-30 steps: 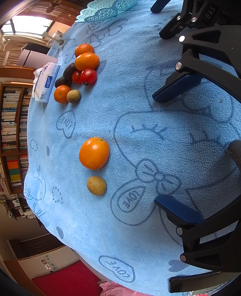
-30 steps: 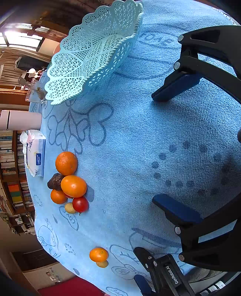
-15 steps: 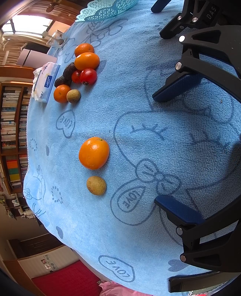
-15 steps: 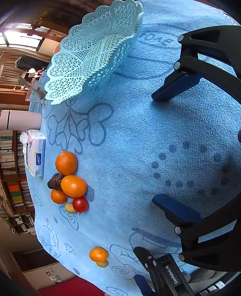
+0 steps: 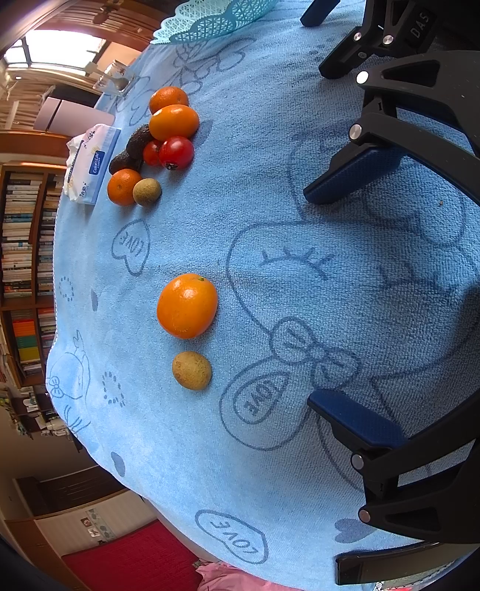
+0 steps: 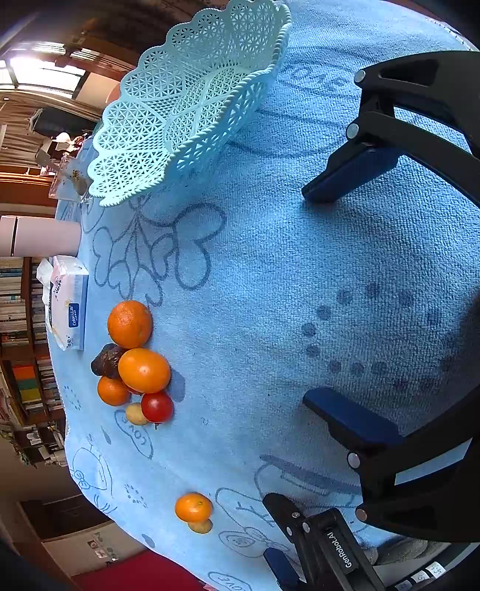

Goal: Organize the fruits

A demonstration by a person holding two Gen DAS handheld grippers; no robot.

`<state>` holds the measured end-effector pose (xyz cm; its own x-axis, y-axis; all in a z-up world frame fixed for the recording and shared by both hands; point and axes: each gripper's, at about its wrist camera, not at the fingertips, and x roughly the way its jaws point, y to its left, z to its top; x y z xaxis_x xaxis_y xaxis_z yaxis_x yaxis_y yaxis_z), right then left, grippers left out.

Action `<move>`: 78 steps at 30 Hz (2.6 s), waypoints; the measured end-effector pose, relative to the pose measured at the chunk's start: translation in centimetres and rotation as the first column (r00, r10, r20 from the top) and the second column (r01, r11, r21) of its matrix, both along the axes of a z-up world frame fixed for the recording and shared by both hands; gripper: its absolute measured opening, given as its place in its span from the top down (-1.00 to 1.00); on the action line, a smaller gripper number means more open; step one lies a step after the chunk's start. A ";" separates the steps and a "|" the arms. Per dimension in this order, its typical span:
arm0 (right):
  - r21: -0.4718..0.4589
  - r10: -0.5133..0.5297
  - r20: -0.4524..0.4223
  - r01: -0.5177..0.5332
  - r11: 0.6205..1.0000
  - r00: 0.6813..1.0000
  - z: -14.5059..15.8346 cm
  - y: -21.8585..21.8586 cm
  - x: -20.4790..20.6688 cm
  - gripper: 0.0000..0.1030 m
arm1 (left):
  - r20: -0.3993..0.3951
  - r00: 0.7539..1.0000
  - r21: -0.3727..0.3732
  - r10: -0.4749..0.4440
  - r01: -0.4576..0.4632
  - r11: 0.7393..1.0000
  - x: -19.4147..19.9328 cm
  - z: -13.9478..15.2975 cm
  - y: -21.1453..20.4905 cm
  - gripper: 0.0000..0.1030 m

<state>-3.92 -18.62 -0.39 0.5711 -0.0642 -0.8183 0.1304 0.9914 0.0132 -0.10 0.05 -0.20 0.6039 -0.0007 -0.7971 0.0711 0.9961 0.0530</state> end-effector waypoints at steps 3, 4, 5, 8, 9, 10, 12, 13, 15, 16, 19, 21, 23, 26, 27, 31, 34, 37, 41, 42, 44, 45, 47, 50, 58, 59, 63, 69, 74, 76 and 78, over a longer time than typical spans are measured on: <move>0.002 0.000 0.003 0.000 1.000 1.000 0.0 0.0 -0.1 -0.96 | 0.000 1.000 -0.001 0.000 0.000 1.000 0.1 0.1 0.3 -0.91; 0.002 0.000 0.004 0.000 1.000 1.000 0.0 0.0 -0.1 -0.96 | 0.000 1.000 -0.002 0.000 0.000 1.000 0.1 0.1 0.2 -0.91; 0.001 0.000 0.004 0.000 1.000 1.000 0.0 0.1 -0.1 -0.96 | 0.000 1.000 -0.003 0.000 0.000 1.000 0.1 0.1 0.3 -0.91; -0.005 -0.001 0.002 0.001 1.000 1.000 0.0 0.1 -0.2 -0.96 | 0.000 1.000 -0.005 0.000 0.000 1.000 0.2 0.2 0.2 -0.91; -0.007 -0.001 0.001 0.001 1.000 1.000 0.0 0.2 -0.1 -0.96 | 0.000 1.000 -0.006 -0.001 0.001 1.000 0.2 0.2 0.2 -0.91; -0.008 -0.001 0.001 0.001 1.000 1.000 0.0 0.1 -0.1 -0.96 | 0.000 1.000 -0.006 -0.001 0.001 1.000 0.2 0.2 0.2 -0.91; -0.009 -0.001 -0.001 0.001 1.000 1.000 0.0 0.2 -0.1 -0.96 | 0.000 1.000 -0.009 -0.001 0.001 1.000 0.1 0.2 0.3 -0.91; -0.009 -0.001 0.000 0.001 1.000 1.000 0.0 0.1 -0.1 -0.96 | 0.001 1.000 -0.010 0.000 0.000 1.000 0.1 0.3 0.3 -0.91; -0.009 -0.001 -0.001 0.001 1.000 1.000 0.0 0.2 0.0 -0.96 | 0.008 1.000 -0.025 -0.002 0.002 1.000 0.0 0.4 0.4 -0.91; -0.008 -0.001 -0.001 0.001 1.000 1.000 0.0 0.2 0.0 -0.96 | 0.012 1.000 -0.039 -0.004 0.004 0.999 -0.1 0.6 0.6 -0.91; -0.001 -0.002 0.003 0.002 1.000 1.000 0.0 0.1 0.0 -0.96 | 0.034 0.999 -0.095 -0.001 0.004 0.995 -0.4 1.3 1.5 -0.91; 0.006 -0.001 0.007 0.001 1.000 1.000 0.0 0.0 -0.1 -0.96 | 0.054 0.999 -0.093 0.009 -0.004 0.996 -0.7 2.0 2.2 -0.91; 0.012 -0.001 0.010 0.001 1.000 1.000 0.0 -0.1 -0.1 -0.96 | 0.082 0.996 -0.062 0.025 -0.020 0.998 -0.8 2.5 3.0 -0.91; 0.021 0.008 0.011 -0.008 1.000 1.000 0.1 -0.1 -0.2 -0.96 | 0.096 0.992 -0.064 0.080 -0.074 0.995 -0.7 3.1 5.1 -0.91; 0.022 0.013 0.009 -0.014 1.000 1.000 0.2 -0.1 -0.1 -0.96 | 0.091 0.990 -0.070 0.105 -0.099 0.993 -0.6 3.1 6.1 -0.91; 0.069 0.084 0.030 -0.086 0.994 0.996 1.4 0.8 0.2 -0.96 | 0.099 0.982 -0.058 0.160 -0.154 0.986 -0.8 3.0 8.4 -0.91; 0.060 0.154 0.067 -0.158 0.986 0.986 2.9 3.0 1.2 -0.96 | 0.110 0.980 -0.059 0.167 -0.161 0.985 -1.2 3.2 9.2 -0.91; 0.077 0.233 0.063 -0.238 0.968 0.970 3.4 5.5 3.2 -0.96 | 0.126 0.976 -0.059 0.178 -0.172 0.983 -1.5 3.5 9.9 -0.91; 0.071 0.314 0.070 -0.318 0.945 0.947 3.3 8.8 5.7 -0.96 | 0.133 0.972 -0.059 0.195 -0.189 0.980 -1.6 4.1 11.2 -0.91; 0.075 0.329 0.068 -0.334 0.940 0.942 3.2 9.5 6.3 -0.96 | 0.136 0.969 -0.058 0.205 -0.199 0.978 -1.6 4.2 11.6 -0.91; 0.084 0.357 0.067 -0.362 0.928 0.932 3.0 11.0 7.7 -0.90 | 0.139 0.965 -0.064 0.223 -0.216 0.974 -1.6 4.5 12.4 -0.91; 0.087 0.368 0.066 -0.373 0.924 0.927 2.9 11.7 8.3 -0.85 | 0.140 0.963 -0.066 0.231 -0.223 0.973 -1.6 4.6 12.8 -0.91; 0.095 0.388 0.058 -0.392 0.915 0.920 2.7 12.9 9.7 -0.67 | 0.141 0.960 -0.067 0.241 -0.234 0.970 -1.6 4.8 13.3 -0.91; 0.114 0.415 0.051 -0.418 0.901 0.909 2.4 14.5 11.4 -0.53 | 0.139 0.958 -0.072 0.252 -0.245 0.967 -1.5 4.9 14.0 -0.91; 0.086 0.466 0.034 -0.467 0.880 0.884 1.3 16.8 12.8 0.03 | 0.121 0.956 -0.077 0.267 -0.259 0.963 -0.4 4.9 14.6 -0.91; 0.092 0.467 0.043 -0.469 0.878 0.883 1.5 16.6 12.6 0.20 | 0.120 0.957 -0.077 0.266 -0.258 0.963 -0.2 4.9 14.6 -0.91; 0.106 0.432 0.077 -0.438 0.893 0.899 2.8 14.6 11.1 0.22 | 0.110 0.966 -0.080 0.234 -0.226 0.971 0.8 4.7 13.4 -0.91; 0.163 0.330 0.100 -0.343 0.925 0.939 3.9 9.7 8.8 0.22 | 0.096 0.989 -0.173 0.114 -0.096 0.980 2.7 4.1 10.9 -0.91; 0.199 0.258 0.121 -0.278 0.940 0.958 4.7 6.3 6.8 0.22 | 0.056 0.996 -0.184 0.076 -0.064 0.981 4.8 3.3 9.1 -0.58; 0.209 0.237 0.127 -0.260 0.943 0.963 5.0 5.1 6.0 0.22 | 0.039 0.997 -0.193 0.066 -0.057 0.980 5.7 3.0 8.6 -0.42; 0.214 0.219 0.133 -0.243 0.946 0.967 5.2 4.2 5.2 0.22 | 0.026 0.997 -0.179 0.066 -0.061 0.982 6.5 2.5 8.2 -0.10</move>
